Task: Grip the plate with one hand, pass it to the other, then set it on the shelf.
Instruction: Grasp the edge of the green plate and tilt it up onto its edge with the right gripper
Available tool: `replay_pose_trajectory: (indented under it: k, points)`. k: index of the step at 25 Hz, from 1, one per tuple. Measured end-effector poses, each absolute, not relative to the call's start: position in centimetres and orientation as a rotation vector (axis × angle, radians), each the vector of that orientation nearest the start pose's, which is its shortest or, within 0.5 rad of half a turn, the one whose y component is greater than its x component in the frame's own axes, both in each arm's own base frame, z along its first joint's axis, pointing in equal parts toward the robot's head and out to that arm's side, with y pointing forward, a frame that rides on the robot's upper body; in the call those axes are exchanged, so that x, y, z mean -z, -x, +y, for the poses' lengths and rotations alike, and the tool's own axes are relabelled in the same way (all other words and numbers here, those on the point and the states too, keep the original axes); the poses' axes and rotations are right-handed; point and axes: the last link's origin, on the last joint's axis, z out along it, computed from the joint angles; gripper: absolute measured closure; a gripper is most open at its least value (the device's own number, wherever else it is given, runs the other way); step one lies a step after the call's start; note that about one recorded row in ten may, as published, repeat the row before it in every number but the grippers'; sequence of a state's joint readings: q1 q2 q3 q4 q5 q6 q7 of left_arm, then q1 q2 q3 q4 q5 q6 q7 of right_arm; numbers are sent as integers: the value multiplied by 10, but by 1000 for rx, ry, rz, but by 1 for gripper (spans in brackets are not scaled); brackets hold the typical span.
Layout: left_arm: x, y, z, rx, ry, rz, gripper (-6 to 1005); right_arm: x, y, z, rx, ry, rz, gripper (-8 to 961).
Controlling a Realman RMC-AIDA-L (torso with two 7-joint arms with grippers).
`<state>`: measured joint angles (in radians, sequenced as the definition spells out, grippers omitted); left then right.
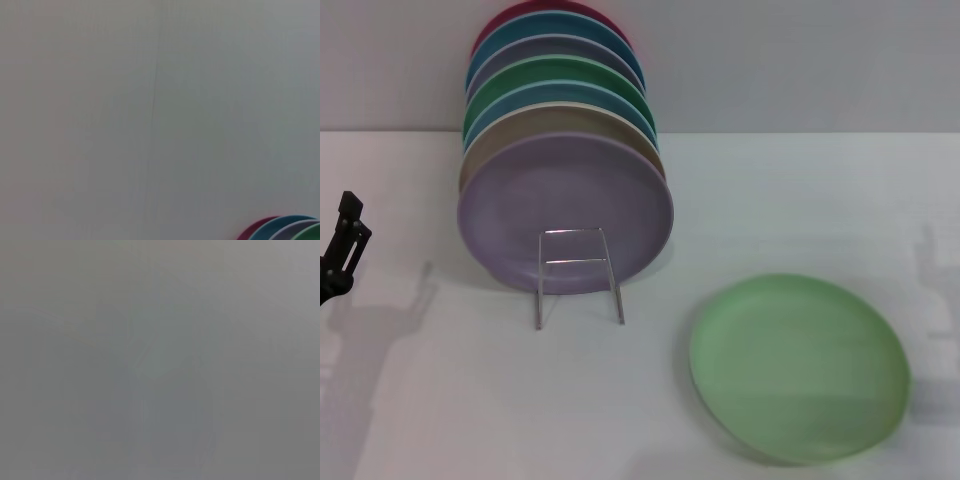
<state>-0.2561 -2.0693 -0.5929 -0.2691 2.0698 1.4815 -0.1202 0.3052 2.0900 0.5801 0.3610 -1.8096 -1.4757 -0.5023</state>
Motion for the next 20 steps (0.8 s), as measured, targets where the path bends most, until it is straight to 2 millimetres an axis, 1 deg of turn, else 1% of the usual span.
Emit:
replay_pose_trajectory:
  k: [1, 6, 14, 15, 16, 17, 20]
  points:
    - [6, 324, 266, 888, 1470, -456, 152, -2, -316, 286, -486, 1299, 203, 382]
    - [7, 325, 266, 880, 1473, -462, 153, -2, -317, 291, -545, 1308, 256, 382]
    - [7, 328, 266, 873, 1460, -486, 154, -1, -314, 293, -503, 1313, 217, 383]
    - [7, 329, 266, 870, 1459, -495, 154, 0, -313, 293, -491, 1316, 209, 383]
    - [8, 329, 267, 867, 1458, -506, 154, 6, -307, 295, -479, 1326, 218, 383]
    - [8, 329, 267, 867, 1458, -506, 154, 6, -307, 295, -479, 1326, 218, 383]
    - [9, 330, 268, 862, 1460, -511, 154, 15, -301, 301, -468, 1351, 288, 383]
